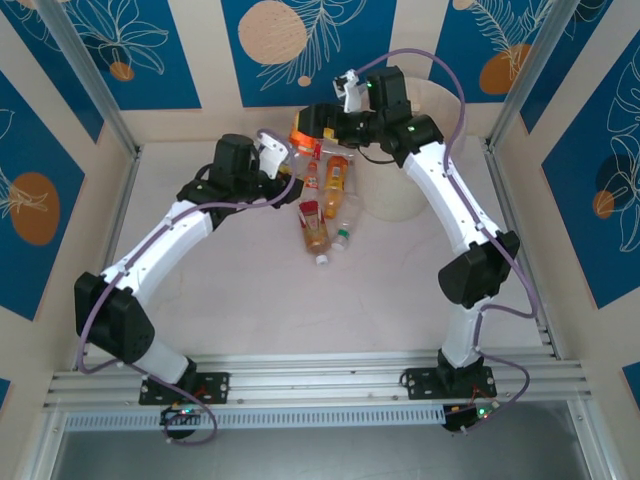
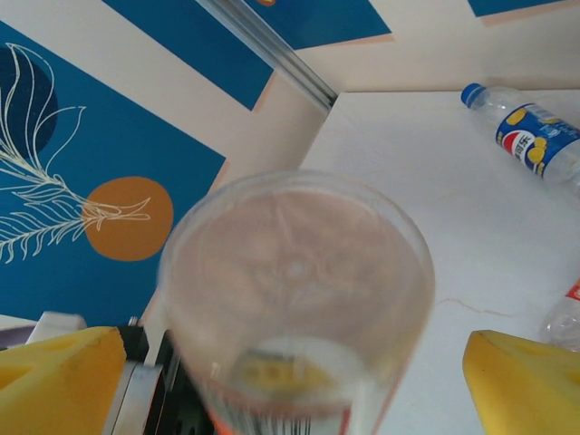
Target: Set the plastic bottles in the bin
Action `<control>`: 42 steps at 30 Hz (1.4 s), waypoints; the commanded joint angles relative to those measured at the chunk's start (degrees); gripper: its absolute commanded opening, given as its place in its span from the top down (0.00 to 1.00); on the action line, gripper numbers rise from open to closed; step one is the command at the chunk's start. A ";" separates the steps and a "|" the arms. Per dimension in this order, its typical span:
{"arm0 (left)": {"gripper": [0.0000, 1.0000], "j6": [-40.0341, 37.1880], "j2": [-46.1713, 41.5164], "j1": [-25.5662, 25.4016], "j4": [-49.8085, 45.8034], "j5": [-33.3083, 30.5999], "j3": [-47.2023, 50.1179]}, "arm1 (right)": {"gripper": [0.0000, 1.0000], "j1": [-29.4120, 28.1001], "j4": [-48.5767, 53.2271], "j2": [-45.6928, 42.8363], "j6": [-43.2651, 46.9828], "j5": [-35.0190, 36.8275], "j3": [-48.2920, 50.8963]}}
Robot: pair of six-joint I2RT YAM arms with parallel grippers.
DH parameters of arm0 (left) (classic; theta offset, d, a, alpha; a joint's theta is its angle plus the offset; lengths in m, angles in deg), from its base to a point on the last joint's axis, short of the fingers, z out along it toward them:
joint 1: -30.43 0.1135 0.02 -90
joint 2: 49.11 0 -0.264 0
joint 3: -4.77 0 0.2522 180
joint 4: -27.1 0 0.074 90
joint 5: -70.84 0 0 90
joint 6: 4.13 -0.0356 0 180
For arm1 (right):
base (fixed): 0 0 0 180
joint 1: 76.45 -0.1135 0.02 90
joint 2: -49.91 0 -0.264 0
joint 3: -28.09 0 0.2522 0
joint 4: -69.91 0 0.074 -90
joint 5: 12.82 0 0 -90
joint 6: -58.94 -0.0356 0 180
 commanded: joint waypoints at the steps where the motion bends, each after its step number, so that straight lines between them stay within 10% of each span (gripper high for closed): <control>1: 0.74 -1.99 -0.80 -1.25 2.20 2.54 -0.08 | 0.08 -0.12 1.71 1.67 -1.14 -4.10 -2.06; 9: 0.72 -1.44 -0.41 -1.69 2.53 2.08 -1.04 | 0.29 -0.16 1.25 2.25 -1.61 -6.14 -2.00; 19: 0.00 1.39 -1.79 -1.80 4.04 0.67 -0.31 | 0.48 0.85 3.11 -0.92 1.50 -1.12 -2.38; 42: 0.00 4.19 -5.70 -1.61 3.97 -12.57 3.87 | 0.49 15.04 5.23 -4.06 19.91 31.13 -12.62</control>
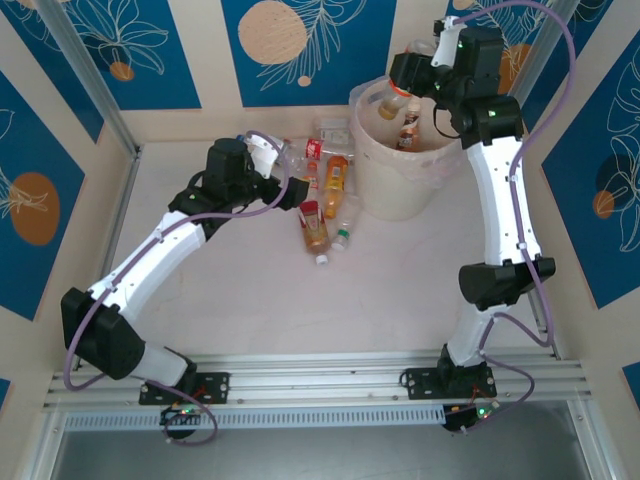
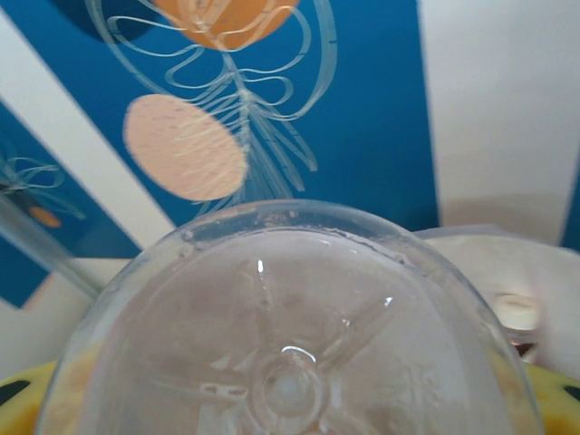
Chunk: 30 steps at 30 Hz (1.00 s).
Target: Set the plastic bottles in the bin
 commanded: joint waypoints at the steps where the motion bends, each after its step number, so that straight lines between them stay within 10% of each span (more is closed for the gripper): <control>1: 0.00 1.04 -0.39 -0.54 0.96 -3.81 0.52 | 0.48 -0.05 -1.14 0.81 5.30 6.68 1.00; 30: 0.00 7.90 0.30 2.05 -0.03 -12.00 1.81 | 0.39 2.43 5.47 15.69 16.84 17.91 3.49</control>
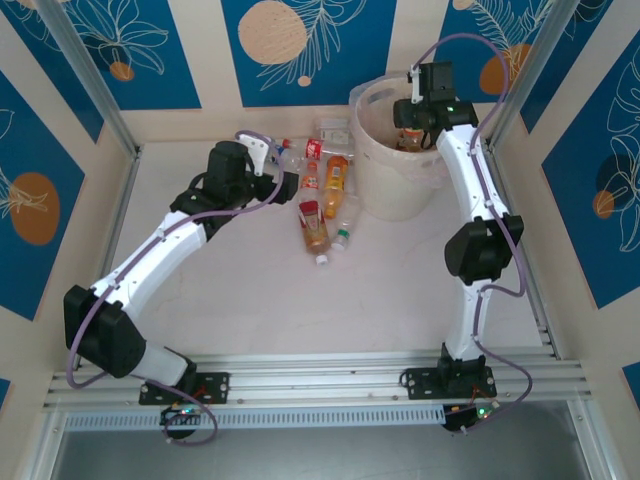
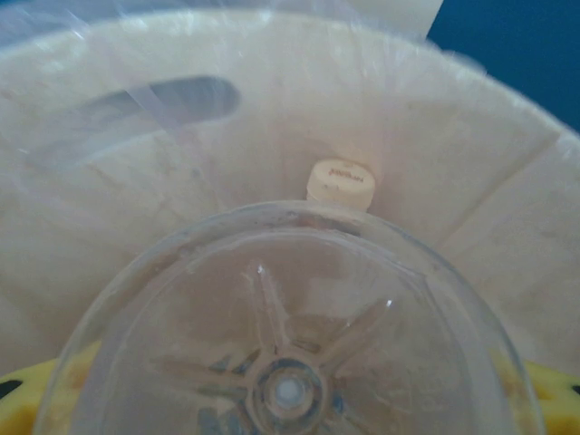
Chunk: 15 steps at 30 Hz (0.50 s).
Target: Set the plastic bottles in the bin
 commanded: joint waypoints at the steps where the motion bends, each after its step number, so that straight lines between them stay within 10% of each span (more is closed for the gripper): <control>1: 0.00 1.18 -0.16 0.68 -0.07 -1.17 0.21 | 0.38 0.82 1.72 1.47 0.69 0.61 -1.38; 15: 0.00 4.53 -0.96 1.03 -0.69 -2.64 0.50 | 0.15 1.90 3.29 2.50 0.26 -0.12 -3.62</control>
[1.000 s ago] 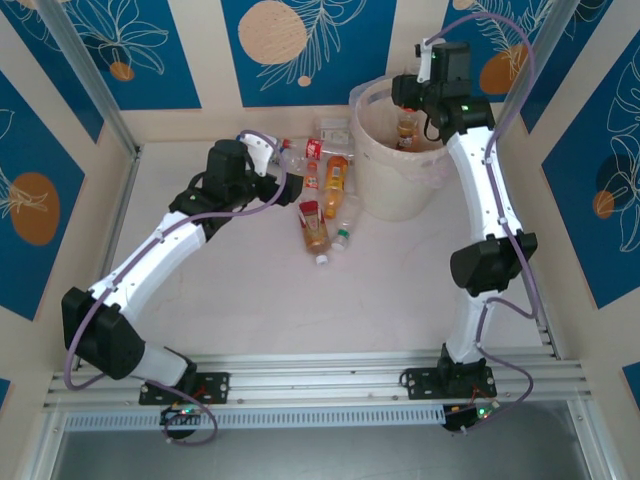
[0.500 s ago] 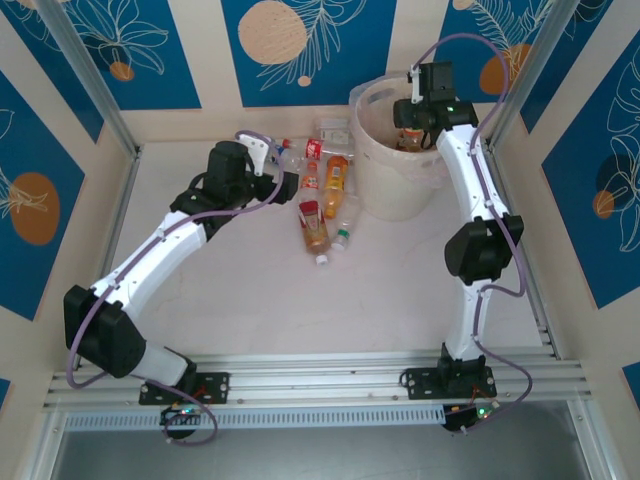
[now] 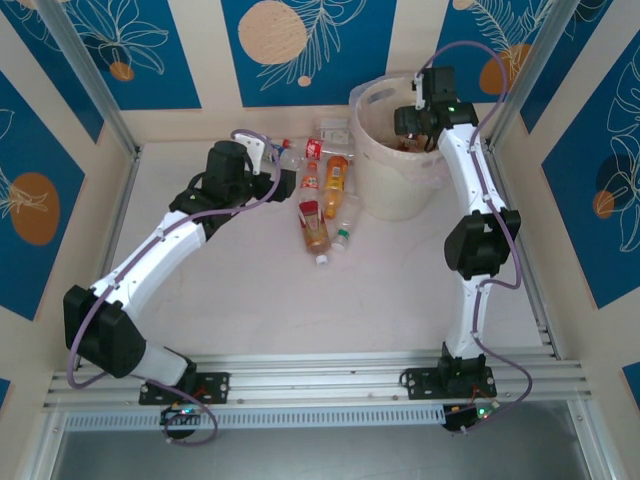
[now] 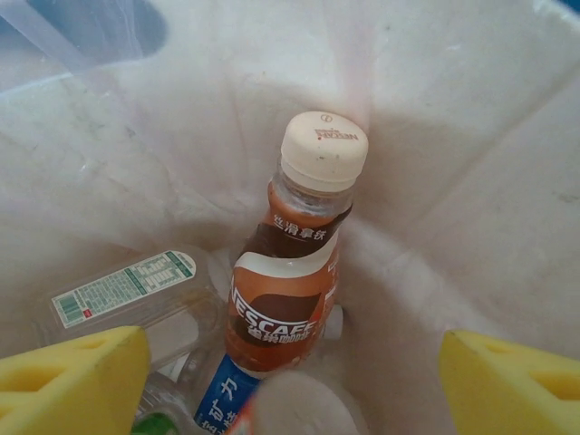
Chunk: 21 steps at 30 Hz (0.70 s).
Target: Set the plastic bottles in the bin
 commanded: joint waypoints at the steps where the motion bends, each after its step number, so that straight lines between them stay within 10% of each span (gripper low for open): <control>1: 0.00 1.85 -0.96 0.70 -0.46 -0.82 0.48 | 0.13 0.13 1.42 -0.50 -0.23 -0.18 -2.66; 21: 0.00 15.05 -1.59 -2.07 0.60 0.06 7.43 | 0.01 -6.17 -0.56 -19.88 -6.57 0.32 8.15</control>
